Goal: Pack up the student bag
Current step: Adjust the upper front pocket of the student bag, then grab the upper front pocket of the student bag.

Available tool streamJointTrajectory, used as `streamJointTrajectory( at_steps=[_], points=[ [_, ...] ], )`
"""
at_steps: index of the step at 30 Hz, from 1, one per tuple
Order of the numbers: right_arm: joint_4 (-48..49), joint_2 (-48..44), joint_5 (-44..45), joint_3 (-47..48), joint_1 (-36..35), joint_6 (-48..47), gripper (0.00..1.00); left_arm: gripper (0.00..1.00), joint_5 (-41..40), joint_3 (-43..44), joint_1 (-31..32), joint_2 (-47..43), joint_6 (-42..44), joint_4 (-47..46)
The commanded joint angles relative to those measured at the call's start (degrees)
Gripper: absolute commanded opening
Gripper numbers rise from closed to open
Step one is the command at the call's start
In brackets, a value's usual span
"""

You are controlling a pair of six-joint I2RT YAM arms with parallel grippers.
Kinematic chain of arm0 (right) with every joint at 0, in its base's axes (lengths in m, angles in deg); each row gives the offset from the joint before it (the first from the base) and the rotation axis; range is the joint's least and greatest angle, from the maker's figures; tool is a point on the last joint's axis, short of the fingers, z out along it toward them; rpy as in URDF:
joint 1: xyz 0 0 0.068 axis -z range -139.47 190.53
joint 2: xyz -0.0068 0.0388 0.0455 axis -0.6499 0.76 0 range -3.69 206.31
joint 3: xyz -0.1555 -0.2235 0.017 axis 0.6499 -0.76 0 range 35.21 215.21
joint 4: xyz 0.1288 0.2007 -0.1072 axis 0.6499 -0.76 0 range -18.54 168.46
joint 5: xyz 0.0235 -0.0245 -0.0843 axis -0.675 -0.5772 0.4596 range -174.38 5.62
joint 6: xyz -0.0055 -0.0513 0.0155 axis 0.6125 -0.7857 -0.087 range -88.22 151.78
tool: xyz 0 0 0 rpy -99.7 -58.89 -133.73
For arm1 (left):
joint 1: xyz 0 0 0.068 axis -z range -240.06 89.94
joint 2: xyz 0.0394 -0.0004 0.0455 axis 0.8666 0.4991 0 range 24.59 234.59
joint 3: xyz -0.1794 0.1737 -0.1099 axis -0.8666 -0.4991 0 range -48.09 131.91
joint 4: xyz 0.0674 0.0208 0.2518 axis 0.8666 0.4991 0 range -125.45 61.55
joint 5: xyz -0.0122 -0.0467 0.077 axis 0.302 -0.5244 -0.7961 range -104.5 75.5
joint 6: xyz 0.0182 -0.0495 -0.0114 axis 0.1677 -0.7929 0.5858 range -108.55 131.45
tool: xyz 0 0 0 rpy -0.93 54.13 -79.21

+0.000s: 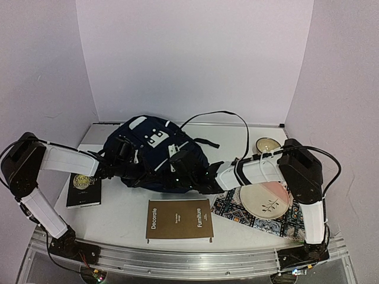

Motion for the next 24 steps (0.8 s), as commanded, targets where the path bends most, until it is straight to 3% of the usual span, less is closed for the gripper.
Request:
streamJointTrajectory(
  at_steps=[1,8,18,24],
  points=[
    [1.67,-0.07,-6.27,-1.08,-1.05,-2.69,0.28,0.13,-0.06,0.97,0.68,-2.85,-1.24,-7.58],
    [3.34,-0.02,-6.7,-2.25,-1.04,-3.22,0.26,0.12,0.36,0.85,0.68,-1.65,-1.34,-7.87],
    [5.64,1.6,1.13,-1.87,-1.05,-4.68,0.28,0.12,0.66,0.45,0.69,-2.44,-1.59,-8.13],
    [4.88,3.37,2.11,-0.35,-1.0,-6.36,0.29,0.21,-2.47,-2.61,-0.43,-6.61,-1.28,-8.02]
  ],
)
